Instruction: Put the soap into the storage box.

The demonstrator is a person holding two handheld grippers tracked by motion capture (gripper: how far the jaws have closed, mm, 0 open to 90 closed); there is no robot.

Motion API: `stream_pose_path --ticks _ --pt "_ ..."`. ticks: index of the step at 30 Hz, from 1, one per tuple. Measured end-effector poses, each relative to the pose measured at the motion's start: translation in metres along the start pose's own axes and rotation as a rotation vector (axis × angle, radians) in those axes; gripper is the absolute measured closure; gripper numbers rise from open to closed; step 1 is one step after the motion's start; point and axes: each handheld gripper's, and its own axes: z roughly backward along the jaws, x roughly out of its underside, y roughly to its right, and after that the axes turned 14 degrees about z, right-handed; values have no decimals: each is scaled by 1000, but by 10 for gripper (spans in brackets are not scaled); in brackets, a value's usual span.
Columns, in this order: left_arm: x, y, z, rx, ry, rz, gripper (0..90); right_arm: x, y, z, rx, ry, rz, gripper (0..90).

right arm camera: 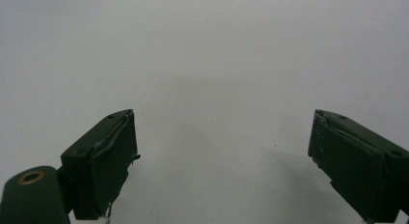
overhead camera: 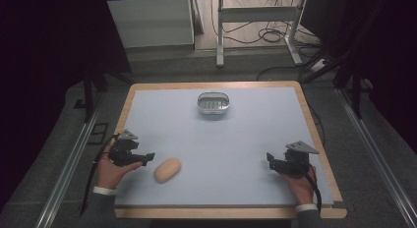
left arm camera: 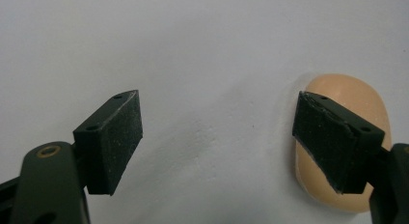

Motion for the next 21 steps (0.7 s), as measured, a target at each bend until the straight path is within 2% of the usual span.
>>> stream_pose_path --ticks 6,14,18,21 --pt "-5 5 4 -6 -21 -35 195 0 0 1 1 6 2 103" --pt "-11 23 6 3 -51 -94 197 0 -1 1 -1 4 8 103" --pt "-12 33 7 35 -52 -122 194 0 -1 0 -1 2 11 102" --pt "-13 37 7 33 -57 -136 194 0 -1 0 0 2 10 103"
